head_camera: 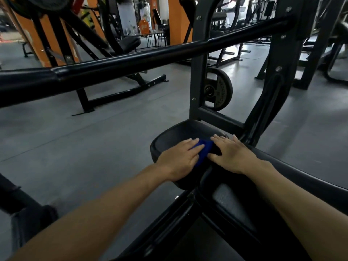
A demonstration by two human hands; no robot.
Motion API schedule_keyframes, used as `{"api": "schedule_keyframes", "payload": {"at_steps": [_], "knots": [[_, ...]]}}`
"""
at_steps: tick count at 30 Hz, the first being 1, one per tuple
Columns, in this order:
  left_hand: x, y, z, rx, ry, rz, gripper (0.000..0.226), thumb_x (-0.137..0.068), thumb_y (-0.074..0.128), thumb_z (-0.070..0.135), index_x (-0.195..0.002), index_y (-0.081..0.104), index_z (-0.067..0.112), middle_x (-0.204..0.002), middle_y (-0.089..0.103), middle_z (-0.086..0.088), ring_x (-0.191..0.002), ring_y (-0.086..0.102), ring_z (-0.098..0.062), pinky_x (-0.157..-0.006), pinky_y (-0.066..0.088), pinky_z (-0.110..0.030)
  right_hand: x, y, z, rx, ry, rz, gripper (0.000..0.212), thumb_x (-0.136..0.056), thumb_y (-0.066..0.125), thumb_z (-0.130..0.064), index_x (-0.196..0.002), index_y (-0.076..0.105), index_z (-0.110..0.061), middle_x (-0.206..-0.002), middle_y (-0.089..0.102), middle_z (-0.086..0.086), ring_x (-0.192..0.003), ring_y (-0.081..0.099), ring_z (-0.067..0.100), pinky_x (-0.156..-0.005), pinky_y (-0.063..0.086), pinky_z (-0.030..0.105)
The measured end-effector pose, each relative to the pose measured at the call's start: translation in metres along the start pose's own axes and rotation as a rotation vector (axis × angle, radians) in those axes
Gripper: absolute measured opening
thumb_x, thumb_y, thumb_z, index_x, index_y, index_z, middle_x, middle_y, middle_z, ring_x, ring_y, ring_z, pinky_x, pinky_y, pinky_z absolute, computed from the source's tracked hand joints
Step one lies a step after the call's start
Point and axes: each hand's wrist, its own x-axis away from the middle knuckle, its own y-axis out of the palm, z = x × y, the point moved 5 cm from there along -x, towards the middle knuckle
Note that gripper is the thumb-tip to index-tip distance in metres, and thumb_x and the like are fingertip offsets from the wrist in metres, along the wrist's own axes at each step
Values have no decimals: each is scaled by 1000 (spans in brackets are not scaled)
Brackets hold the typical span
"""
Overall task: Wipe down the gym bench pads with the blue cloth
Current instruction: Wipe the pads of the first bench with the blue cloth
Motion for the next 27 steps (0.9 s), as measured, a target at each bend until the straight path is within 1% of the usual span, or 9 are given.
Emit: {"api": "schedule_keyframes", "payload": {"at_steps": [3, 5, 6, 9, 13, 18, 20, 22, 27], "knots": [[-25, -7, -48, -85, -82, -18, 55, -110, 18, 34, -161, 23, 16, -170, 15, -10, -156, 14, -24, -126, 5, -30, 0, -2, 4, -24, 26, -36, 102, -75, 31, -86, -157, 25, -25, -166, 21, -3, -154, 15, 22, -126, 7, 46], [-48, -13, -65, -56, -230, 0, 53, -110, 23, 30, -161, 25, 16, -170, 14, -13, -156, 15, -26, -126, 7, -31, 4, 0, 3, 16, 62, 14, 104, -80, 31, -87, -158, 22, -18, -167, 19, 2, -154, 13, 19, -126, 6, 43], [-55, -15, -60, -62, -246, -1, 52, -111, 26, 27, -161, 25, 15, -170, 13, -13, -156, 15, -26, -125, 6, -30, 5, 1, 3, 18, 103, 31, 110, -80, 29, -89, -158, 19, -13, -167, 17, 5, -154, 12, 18, -126, 5, 42], [-47, -9, -24, -73, -119, -17, 51, -111, 27, 24, -161, 24, 13, -170, 13, -12, -156, 12, -21, -121, -2, -24, 10, -1, 7, 47, 170, 9, 125, -73, 22, -96, -159, 13, -6, -167, 15, 9, -155, 8, 18, -126, -1, 40], [-24, -5, -32, -1, -21, -41, 51, -111, 30, 30, -162, 24, 23, -170, 13, 2, -156, 11, -14, -123, 0, -23, 14, -5, 6, 67, 154, -11, 120, -76, 22, -94, -159, 16, -8, -167, 18, 8, -154, 11, 19, -126, -1, 39], [-92, -12, -65, 0, -203, -59, 52, -110, 30, 28, -161, 26, 19, -170, 16, -8, -155, 19, -25, -126, 12, -31, 13, -6, 8, 56, 161, -1, 119, -74, 27, -95, -156, 27, -9, -165, 26, 7, -151, 23, 17, -127, 0, 39], [-118, -9, -58, 24, -213, -63, 52, -108, 31, 26, -160, 31, 18, -168, 23, -8, -151, 26, -27, -125, 17, -33, 13, -4, 9, 31, 163, 43, 119, -70, 30, -97, -151, 35, -10, -162, 32, 5, -149, 28, 16, -127, 1, 39], [-131, -5, -44, 54, -185, -52, 51, -107, 32, 24, -156, 38, 17, -165, 31, -8, -148, 32, -28, -124, 21, -35, 14, -1, 9, -4, 175, 65, 120, -68, 32, -97, -151, 34, -11, -162, 32, 4, -150, 26, 15, -127, 0, 39], [-117, 1, -3, 84, -45, -70, 49, -108, 35, 23, -156, 40, 20, -166, 30, -3, -152, 24, -20, -125, 10, -31, 18, -1, 6, -37, 199, 99, 125, -65, 34, -98, -154, 29, -10, -161, 33, 4, -152, 21, 17, -127, 3, 39]]}}
